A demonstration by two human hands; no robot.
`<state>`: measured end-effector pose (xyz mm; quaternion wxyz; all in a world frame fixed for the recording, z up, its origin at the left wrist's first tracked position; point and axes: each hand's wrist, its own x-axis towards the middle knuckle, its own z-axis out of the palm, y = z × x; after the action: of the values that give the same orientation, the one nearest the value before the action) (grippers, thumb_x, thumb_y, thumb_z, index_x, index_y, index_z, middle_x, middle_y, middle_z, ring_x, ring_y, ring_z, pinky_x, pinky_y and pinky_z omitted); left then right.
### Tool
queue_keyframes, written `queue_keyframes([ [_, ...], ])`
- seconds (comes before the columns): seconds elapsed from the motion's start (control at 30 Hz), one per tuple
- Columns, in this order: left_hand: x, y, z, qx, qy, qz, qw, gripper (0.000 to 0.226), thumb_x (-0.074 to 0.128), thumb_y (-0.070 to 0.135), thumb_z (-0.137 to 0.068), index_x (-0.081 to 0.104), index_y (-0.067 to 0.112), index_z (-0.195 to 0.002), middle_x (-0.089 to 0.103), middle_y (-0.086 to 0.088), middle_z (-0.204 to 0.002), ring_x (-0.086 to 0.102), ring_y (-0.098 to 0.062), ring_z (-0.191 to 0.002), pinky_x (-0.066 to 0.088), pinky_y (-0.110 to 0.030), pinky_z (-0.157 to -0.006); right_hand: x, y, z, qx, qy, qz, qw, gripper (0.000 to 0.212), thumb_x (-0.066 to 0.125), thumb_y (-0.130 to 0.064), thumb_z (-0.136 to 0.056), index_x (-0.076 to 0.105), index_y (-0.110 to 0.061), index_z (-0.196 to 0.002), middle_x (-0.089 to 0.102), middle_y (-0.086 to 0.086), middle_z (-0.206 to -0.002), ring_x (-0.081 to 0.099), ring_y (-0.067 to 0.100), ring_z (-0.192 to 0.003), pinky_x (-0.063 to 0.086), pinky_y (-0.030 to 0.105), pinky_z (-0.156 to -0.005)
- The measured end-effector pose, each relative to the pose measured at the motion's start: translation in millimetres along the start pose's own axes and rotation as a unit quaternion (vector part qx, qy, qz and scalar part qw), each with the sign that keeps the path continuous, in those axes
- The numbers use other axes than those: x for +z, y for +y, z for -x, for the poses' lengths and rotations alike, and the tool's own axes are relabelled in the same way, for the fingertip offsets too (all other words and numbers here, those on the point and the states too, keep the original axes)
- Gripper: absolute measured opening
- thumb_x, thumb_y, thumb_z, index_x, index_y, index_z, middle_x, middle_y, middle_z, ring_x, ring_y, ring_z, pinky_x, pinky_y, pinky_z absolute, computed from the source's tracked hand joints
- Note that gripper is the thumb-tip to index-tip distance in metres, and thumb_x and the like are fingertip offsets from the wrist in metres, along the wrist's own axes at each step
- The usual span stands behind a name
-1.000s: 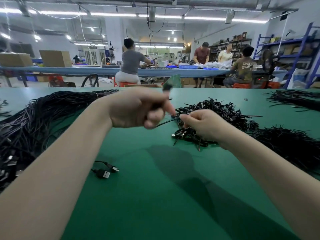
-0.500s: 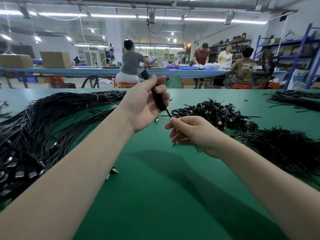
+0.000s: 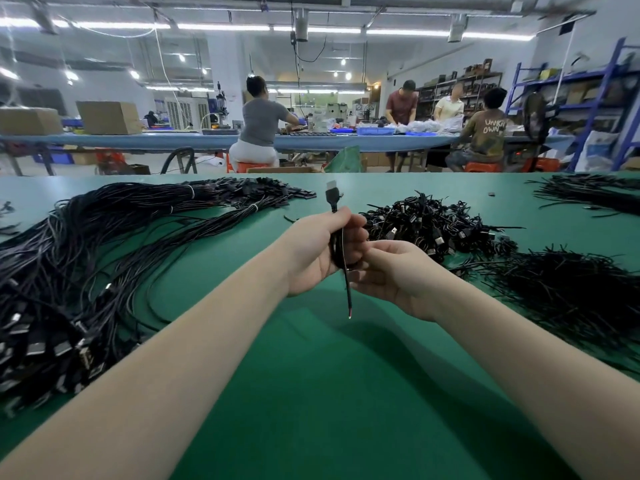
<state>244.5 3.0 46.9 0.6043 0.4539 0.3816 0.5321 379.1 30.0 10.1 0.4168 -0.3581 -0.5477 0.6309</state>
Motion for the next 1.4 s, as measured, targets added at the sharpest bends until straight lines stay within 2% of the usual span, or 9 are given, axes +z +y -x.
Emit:
queue_keyframes([
  [0.2,-10,-6,-6,0.034,0.064,-0.180,0.981,0.039,0.042,0.035,-0.101,0.067,0.024,-0.073,0.062,0.016,-0.068,0.053,-0.004,-0.067,0.036,-0.028,-0.070,-1,3,-3,-0.015,0.023,-0.028,0.999,0.019,0.057,-0.022,-0.095,0.069,-0.012,-0.084,0.061,-0.004,-0.060,0.058,0.010,-0.050,0.058,0.028,-0.062],
  [0.3,-11,-11,-8,0.022,0.025,-0.078,0.996,0.043,0.042,0.033,-0.101,0.076,0.022,-0.077,0.063,0.005,-0.094,0.051,-0.013,-0.081,0.040,-0.031,-0.084,-2,5,-3,-0.016,0.009,-0.001,1.000,0.024,0.055,-0.024,-0.096,0.074,-0.017,-0.084,0.062,-0.005,-0.064,0.058,0.009,-0.052,0.058,0.029,-0.064],
  [0.4,-13,-13,-8,0.019,-0.012,-0.005,1.000,0.034,0.039,0.030,-0.102,0.067,0.013,-0.096,0.065,0.000,-0.093,0.059,-0.014,-0.076,0.048,-0.030,-0.080,-1,5,-3,-0.030,-0.014,0.028,0.999,0.029,0.049,-0.030,-0.099,0.072,-0.019,-0.086,0.065,-0.007,-0.067,0.061,0.010,-0.057,0.055,0.026,-0.059],
  [0.67,-16,-21,-12,0.036,0.000,-0.072,0.997,0.044,0.047,0.034,-0.099,0.077,0.025,-0.069,0.063,0.010,-0.073,0.060,-0.006,-0.060,0.047,-0.027,-0.075,11,8,4,-0.100,-0.033,0.234,0.966,0.034,0.060,-0.038,-0.091,0.059,-0.004,-0.094,0.058,-0.004,-0.070,0.062,0.010,-0.057,0.054,0.025,-0.057],
  [0.93,-13,-40,-14,0.059,0.046,-0.143,0.987,0.032,0.047,0.040,-0.099,0.074,0.026,-0.086,0.066,0.014,-0.074,0.058,-0.006,-0.070,0.049,-0.022,-0.077,13,22,-1,-0.149,0.075,0.581,0.797,0.025,0.029,-0.036,-0.102,0.040,-0.018,-0.089,0.051,0.001,-0.080,0.052,0.026,-0.071,0.039,0.034,-0.062],
  [1.03,-9,-47,-15,0.087,0.074,-0.225,0.968,0.027,0.049,0.040,-0.098,0.069,0.024,-0.089,0.063,0.003,-0.086,0.053,-0.011,-0.081,0.043,-0.028,-0.082,1,27,-6,-0.111,0.129,0.589,0.790,0.026,0.027,-0.034,-0.103,0.040,-0.015,-0.090,0.051,0.004,-0.083,0.056,0.032,-0.080,0.041,0.037,-0.066],
  [1.13,-17,-52,-13,0.242,0.168,-0.426,0.856,0.016,0.055,0.037,-0.094,0.065,0.024,-0.094,0.059,0.005,-0.091,0.053,-0.012,-0.089,0.036,-0.022,-0.078,-15,30,-6,-0.112,0.148,0.624,0.759,0.029,0.026,-0.035,-0.103,0.037,-0.015,-0.085,0.048,0.001,-0.075,0.050,0.028,-0.068,0.036,0.036,-0.060],
  [1.27,-37,-65,-6,0.378,0.189,-0.743,0.519,0.041,0.069,0.025,-0.083,0.059,0.024,-0.123,0.046,-0.006,-0.143,0.039,-0.030,-0.136,0.033,-0.042,-0.105,-23,29,-5,-0.134,0.026,0.689,0.712,0.024,0.028,-0.034,-0.103,0.033,-0.019,-0.085,0.042,-0.005,-0.072,0.050,0.028,-0.071,0.038,0.039,-0.063],
  [1.4,-42,-71,-8,0.375,0.114,-0.831,0.394,0.027,0.064,0.024,-0.080,0.065,0.026,-0.107,0.068,0.007,-0.111,0.055,-0.017,-0.124,0.023,-0.035,-0.104,-23,20,-7,-0.087,-0.058,0.707,0.700,0.020,0.029,-0.032,-0.103,0.036,-0.019,-0.091,0.051,0.002,-0.090,0.055,0.029,-0.091,0.041,0.040,-0.075],
])
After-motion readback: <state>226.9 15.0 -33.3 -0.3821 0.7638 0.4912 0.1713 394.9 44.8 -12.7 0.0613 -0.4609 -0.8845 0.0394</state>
